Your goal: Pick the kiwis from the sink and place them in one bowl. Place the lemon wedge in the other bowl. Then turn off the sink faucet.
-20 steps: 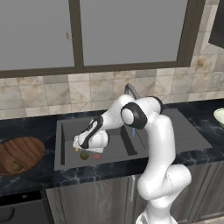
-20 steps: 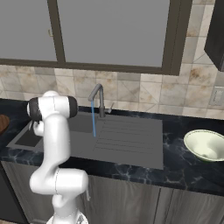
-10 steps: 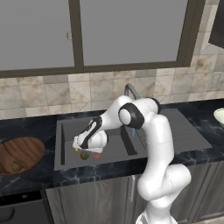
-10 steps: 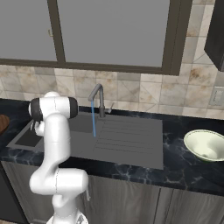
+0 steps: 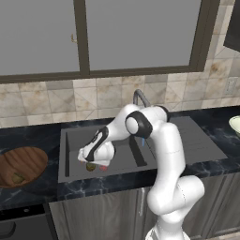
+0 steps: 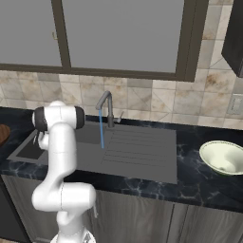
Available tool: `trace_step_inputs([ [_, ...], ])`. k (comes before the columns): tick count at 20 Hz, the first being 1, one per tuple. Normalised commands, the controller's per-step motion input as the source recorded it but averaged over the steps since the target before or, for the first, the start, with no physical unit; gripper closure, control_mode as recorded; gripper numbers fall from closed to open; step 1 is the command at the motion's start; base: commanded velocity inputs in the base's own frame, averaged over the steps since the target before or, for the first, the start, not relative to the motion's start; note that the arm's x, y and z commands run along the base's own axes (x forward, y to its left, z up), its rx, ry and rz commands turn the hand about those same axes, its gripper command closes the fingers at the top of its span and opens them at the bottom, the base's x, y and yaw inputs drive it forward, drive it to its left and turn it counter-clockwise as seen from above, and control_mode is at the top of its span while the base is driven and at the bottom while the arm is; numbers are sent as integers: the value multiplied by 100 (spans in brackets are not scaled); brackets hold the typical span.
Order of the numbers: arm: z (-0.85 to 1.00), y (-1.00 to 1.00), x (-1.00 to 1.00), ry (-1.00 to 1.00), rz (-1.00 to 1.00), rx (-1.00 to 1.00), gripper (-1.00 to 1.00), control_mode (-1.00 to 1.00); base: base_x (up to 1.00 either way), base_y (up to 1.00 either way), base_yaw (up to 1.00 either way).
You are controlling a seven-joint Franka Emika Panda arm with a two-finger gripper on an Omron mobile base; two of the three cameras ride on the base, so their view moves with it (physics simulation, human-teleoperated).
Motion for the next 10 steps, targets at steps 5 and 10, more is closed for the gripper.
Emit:
trace_step_inputs([
  [5,-21,5,1,0,0,0,-100,-100,0,0,0],
  [10,-25,3,15,0,0,0,-100,-100,0,0,0],
])
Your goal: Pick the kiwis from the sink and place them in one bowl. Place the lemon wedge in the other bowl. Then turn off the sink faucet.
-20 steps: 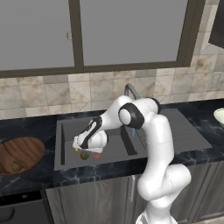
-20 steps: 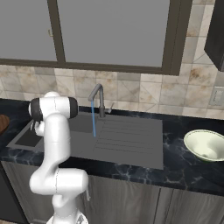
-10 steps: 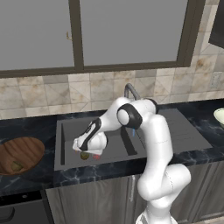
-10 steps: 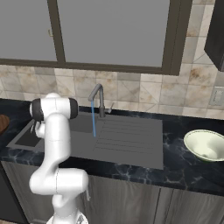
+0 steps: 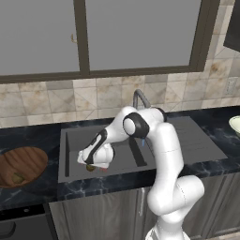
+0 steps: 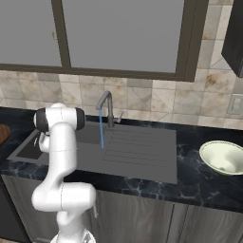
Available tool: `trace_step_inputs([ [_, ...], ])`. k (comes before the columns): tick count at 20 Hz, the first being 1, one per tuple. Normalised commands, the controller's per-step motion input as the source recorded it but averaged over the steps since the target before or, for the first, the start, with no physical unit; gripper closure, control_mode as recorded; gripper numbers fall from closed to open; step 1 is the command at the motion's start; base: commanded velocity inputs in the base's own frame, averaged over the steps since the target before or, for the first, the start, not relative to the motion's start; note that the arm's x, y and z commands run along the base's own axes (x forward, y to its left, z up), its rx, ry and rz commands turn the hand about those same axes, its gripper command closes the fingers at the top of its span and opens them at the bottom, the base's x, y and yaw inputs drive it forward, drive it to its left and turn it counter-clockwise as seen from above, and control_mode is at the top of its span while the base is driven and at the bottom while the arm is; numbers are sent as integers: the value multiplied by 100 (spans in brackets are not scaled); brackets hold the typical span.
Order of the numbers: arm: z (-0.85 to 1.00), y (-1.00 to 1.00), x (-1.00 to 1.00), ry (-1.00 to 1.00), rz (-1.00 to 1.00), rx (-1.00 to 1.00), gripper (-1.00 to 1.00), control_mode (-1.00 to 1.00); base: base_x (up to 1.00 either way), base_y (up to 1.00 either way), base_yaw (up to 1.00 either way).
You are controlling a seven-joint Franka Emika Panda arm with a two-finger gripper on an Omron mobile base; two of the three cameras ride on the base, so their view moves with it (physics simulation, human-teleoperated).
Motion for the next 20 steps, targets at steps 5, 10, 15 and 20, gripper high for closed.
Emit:
trace_step_inputs([
  [5,-29,3,10,0,0,0,-100,-100,0,0,0],
  [10,-23,8,0,0,0,0,100,-100,0,0,0],
  [15,0,0,0,0,0,0,100,-100,0,0,0],
  [20,31,-5,-4,0,0,0,100,-100,0,0,0],
])
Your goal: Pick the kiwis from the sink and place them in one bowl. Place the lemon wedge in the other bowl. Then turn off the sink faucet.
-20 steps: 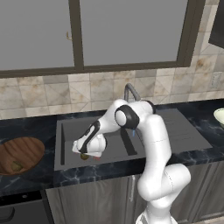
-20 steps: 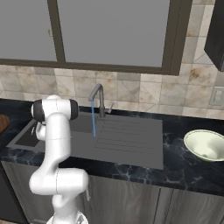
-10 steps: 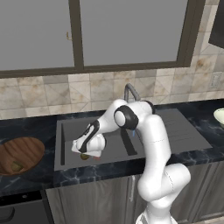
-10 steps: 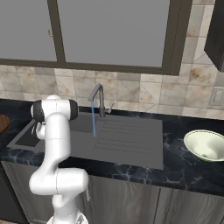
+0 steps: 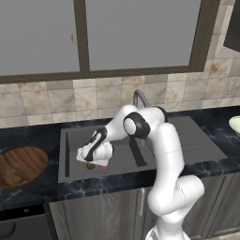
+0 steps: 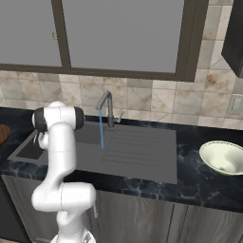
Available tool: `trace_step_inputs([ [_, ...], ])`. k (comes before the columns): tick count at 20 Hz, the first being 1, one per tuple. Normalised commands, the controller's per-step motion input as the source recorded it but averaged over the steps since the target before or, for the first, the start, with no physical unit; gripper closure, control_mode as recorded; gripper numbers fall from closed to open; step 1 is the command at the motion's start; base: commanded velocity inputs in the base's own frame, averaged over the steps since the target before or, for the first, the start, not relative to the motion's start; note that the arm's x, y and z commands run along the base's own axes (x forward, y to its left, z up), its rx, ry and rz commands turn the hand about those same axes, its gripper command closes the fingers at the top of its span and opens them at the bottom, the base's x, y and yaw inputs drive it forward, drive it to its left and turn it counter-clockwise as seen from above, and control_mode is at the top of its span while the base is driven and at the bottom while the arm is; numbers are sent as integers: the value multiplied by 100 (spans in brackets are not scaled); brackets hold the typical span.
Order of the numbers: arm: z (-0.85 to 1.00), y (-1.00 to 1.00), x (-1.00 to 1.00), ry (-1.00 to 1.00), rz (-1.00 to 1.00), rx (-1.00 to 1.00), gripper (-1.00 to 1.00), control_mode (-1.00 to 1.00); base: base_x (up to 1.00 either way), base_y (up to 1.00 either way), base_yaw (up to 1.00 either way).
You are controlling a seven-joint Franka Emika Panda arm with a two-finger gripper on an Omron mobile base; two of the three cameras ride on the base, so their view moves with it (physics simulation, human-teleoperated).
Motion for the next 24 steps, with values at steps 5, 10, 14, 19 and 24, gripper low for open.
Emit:
trace_step_inputs([
  [5,88,-9,-8,-3,0,0,100,-100,0,0,0],
  [10,100,-9,-5,-5,0,0,100,-100,0,0,0],
  [14,100,-5,-18,-6,0,0,100,-100,0,0,0],
  [19,100,0,-27,-4,0,0,100,-100,0,0,0],
  [24,75,1,-27,-6,0,0,100,-100,0,0,0],
])
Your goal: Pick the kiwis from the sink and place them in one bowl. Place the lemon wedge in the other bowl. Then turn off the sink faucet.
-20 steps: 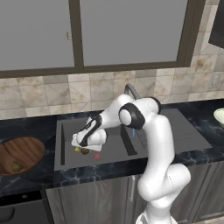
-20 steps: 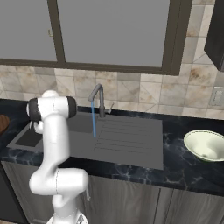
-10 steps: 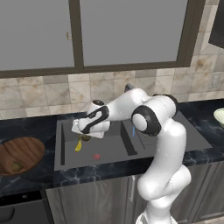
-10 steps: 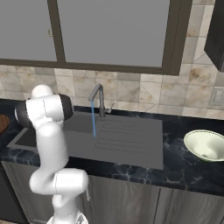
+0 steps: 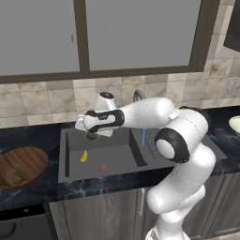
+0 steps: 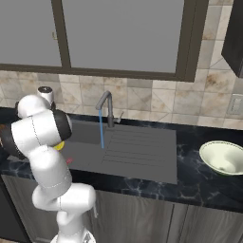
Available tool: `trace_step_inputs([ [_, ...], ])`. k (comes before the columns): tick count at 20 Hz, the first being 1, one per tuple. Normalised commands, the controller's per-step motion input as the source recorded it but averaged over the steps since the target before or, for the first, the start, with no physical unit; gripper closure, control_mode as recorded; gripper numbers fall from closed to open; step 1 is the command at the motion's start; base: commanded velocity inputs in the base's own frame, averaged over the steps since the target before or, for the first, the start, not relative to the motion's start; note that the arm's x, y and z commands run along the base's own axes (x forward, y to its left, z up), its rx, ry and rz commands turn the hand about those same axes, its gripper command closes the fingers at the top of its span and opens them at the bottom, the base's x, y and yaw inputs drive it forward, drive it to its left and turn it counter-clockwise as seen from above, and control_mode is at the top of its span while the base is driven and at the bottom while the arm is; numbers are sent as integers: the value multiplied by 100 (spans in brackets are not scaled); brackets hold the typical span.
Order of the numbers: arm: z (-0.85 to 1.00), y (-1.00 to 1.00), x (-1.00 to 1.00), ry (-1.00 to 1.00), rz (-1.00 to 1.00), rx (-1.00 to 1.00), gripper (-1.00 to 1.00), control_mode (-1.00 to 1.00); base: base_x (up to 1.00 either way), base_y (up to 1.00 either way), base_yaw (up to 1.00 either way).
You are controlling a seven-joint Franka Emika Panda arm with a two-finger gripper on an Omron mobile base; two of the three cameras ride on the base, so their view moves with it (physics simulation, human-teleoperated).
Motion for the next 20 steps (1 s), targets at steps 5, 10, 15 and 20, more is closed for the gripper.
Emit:
trace_step_inputs([
  [5,44,28,-31,-10,0,0,100,-100,0,0,0],
  [10,25,56,-40,-10,0,1,100,-100,0,0,0],
  [15,18,64,-45,-8,0,1,100,-100,0,0,0],
  [20,15,68,-47,-2,0,1,100,-100,0,0,0],
])
